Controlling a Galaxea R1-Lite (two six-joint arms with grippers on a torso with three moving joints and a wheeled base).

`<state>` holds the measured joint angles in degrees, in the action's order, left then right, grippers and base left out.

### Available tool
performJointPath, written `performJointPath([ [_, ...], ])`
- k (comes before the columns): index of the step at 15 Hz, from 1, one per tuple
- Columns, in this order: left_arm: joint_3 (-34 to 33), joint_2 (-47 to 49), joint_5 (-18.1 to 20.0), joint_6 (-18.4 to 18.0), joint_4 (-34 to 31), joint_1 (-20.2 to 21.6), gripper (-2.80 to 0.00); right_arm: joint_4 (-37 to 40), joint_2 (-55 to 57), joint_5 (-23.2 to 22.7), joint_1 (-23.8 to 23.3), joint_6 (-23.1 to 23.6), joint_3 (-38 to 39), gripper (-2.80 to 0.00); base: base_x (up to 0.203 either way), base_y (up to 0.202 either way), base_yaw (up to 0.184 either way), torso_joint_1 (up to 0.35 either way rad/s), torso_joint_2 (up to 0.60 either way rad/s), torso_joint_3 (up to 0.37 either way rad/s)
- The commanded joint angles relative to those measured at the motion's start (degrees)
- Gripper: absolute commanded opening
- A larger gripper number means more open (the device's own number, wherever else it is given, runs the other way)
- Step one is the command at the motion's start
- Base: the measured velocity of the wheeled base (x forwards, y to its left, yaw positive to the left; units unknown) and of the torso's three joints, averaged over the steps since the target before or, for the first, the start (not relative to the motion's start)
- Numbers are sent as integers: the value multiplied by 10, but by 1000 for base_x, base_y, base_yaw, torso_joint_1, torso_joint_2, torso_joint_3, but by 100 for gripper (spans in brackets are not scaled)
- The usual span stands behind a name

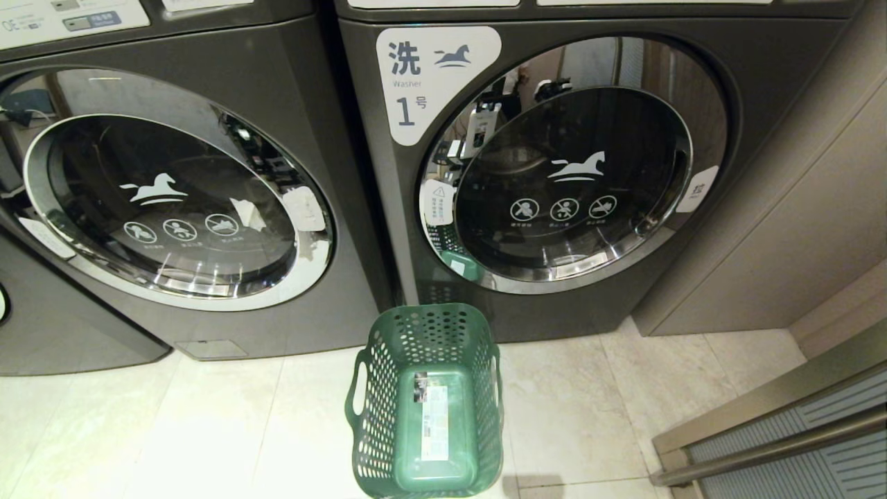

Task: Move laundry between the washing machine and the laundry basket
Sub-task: Open the lid of the washing machine

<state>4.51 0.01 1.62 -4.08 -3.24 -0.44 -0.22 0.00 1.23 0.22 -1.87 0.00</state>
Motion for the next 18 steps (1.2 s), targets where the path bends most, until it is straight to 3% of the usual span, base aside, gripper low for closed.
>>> performJointPath([
  [1, 75, 7, 4, 0, -18, 0, -280, 0, 0, 0, 0, -3, 0, -280, 0, 0, 0, 0, 0, 0],
  [4, 180, 116, 20, 1, -56, -5, -280, -1, 0, 0, 0, -7, 0, -280, 0, 0, 0, 0, 0, 0],
  [7, 302, 332, 21, 11, -65, -8, -280, -1, 1, 0, 0, -7, 0, -280, 0, 0, 0, 0, 0, 0],
  [9, 355, 488, 29, 43, -48, -9, -280, -1, 1, 0, 0, -7, 0, -280, 0, 0, 0, 0, 0, 0],
  [11, 383, 647, 44, 91, 32, -9, -280, -1, 0, 0, 0, -7, 0, -280, 0, 0, 0, 0, 0, 0],
  [14, 398, 839, 72, 149, 209, -9, -280, -1, 1, 0, 0, -7, 0, -280, 0, 0, 0, 0, 0, 0],
  [15, 403, 883, 87, 160, 261, -9, -125, -1, 1, 0, 0, -7, 0, -280, 0, 0, 0, 0, 0, 0],
  [16, 408, 911, 102, 166, 309, -9, 0, -1, 1, 0, 0, -7, 0, -280, 0, 0, 0, 0, 0, 0],
  [18, 411, 929, 124, 176, 347, -8, 0, -1, 1, 0, 0, -7, 0, -280, 0, 0, 0, 0, 0, 0],
])
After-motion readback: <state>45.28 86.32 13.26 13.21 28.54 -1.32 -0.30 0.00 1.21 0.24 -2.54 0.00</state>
